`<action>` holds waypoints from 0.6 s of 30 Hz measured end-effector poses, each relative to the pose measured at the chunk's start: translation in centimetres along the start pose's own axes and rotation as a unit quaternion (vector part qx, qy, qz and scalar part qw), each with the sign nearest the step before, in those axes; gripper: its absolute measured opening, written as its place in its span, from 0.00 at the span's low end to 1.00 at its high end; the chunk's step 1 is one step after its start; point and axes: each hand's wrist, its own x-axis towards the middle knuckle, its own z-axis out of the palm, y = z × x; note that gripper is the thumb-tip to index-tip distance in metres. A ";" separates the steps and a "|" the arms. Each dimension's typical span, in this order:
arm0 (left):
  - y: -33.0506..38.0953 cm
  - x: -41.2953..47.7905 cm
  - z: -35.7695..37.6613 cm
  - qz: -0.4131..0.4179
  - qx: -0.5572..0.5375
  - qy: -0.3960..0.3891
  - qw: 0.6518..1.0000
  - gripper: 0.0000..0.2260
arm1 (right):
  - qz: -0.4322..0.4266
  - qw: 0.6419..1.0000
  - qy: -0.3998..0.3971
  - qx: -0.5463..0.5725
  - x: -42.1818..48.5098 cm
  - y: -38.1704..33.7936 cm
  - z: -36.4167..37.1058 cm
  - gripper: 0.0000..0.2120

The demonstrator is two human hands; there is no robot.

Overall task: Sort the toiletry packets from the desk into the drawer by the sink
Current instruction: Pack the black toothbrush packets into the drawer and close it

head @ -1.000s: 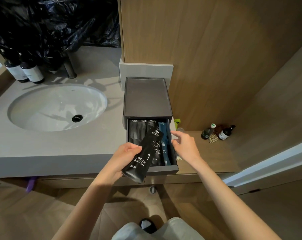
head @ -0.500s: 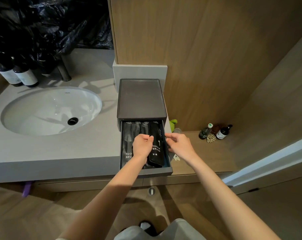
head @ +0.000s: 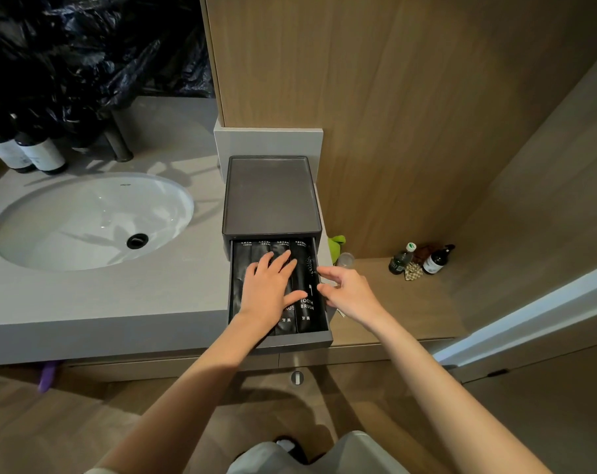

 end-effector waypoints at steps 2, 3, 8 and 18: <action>-0.6 -0.2 0.2 0.016 0.024 -0.058 0.998 0.35 | -0.005 1.000 -0.014 -0.021 -0.2 0.1 0.1 0.24; -0.9 -0.2 0.4 0.025 0.036 -0.073 0.996 0.36 | -0.008 0.999 -0.017 -0.029 -0.3 0.2 0.1 0.25; -1.3 0.3 0.6 0.046 0.104 -0.088 0.990 0.37 | -0.019 0.999 -0.006 -0.039 -0.2 0.4 0.5 0.27; -2.2 -2.9 -0.3 0.063 -0.097 -0.002 0.993 0.29 | -0.102 0.993 0.004 -0.057 -1.9 0.7 -0.2 0.21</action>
